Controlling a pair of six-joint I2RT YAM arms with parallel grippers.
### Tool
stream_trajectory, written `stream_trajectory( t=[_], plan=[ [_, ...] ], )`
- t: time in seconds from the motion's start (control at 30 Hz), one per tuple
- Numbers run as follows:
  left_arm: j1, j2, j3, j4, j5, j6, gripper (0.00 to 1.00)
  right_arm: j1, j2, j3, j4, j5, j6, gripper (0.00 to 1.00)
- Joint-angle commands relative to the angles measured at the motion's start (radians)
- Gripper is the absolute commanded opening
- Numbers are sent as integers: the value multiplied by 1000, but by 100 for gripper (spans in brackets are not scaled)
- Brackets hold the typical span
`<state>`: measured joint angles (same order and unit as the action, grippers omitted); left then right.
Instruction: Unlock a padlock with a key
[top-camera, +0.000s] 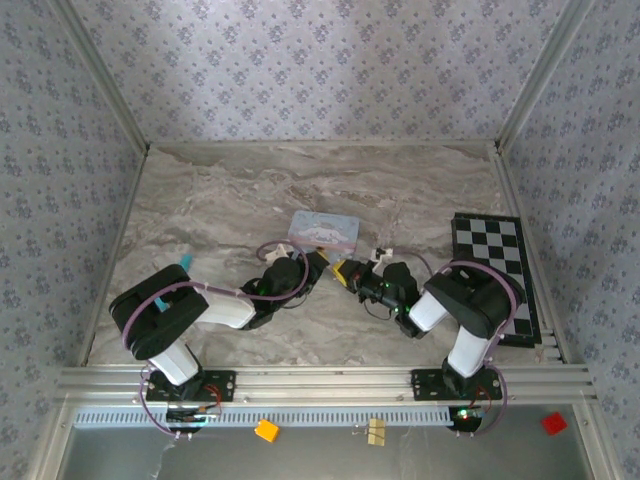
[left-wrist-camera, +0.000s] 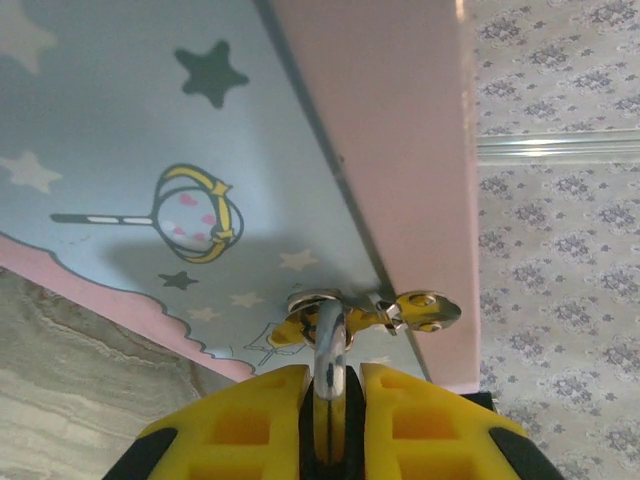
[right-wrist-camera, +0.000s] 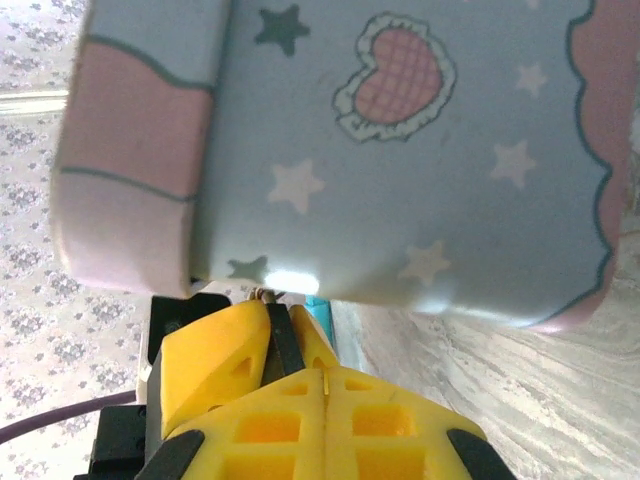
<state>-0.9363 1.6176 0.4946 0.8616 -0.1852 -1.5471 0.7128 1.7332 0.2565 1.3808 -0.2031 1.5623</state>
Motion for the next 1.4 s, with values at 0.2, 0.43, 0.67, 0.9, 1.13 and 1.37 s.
stream_trajectory(
  t=[0.2,0.43,0.67,0.9,1.13,1.37],
  plan=[
    [-93,-20,46,166,225,-28,0,154,-88,12,-76,190,-13,0],
    [-93,-25,49,162,227,-25,0,161,-127,5,-157,235,-37,0],
    [-99,-23,55,158,227,-22,0,139,-125,9,-130,218,-24,0],
    [-108,-15,63,160,227,-25,0,119,-118,33,-127,192,-48,5],
    [-84,-60,32,73,201,-13,0,47,-205,-20,-214,90,-142,26],
    [-40,-85,13,53,208,4,0,16,-324,-33,-338,-39,-248,39]
  ],
)
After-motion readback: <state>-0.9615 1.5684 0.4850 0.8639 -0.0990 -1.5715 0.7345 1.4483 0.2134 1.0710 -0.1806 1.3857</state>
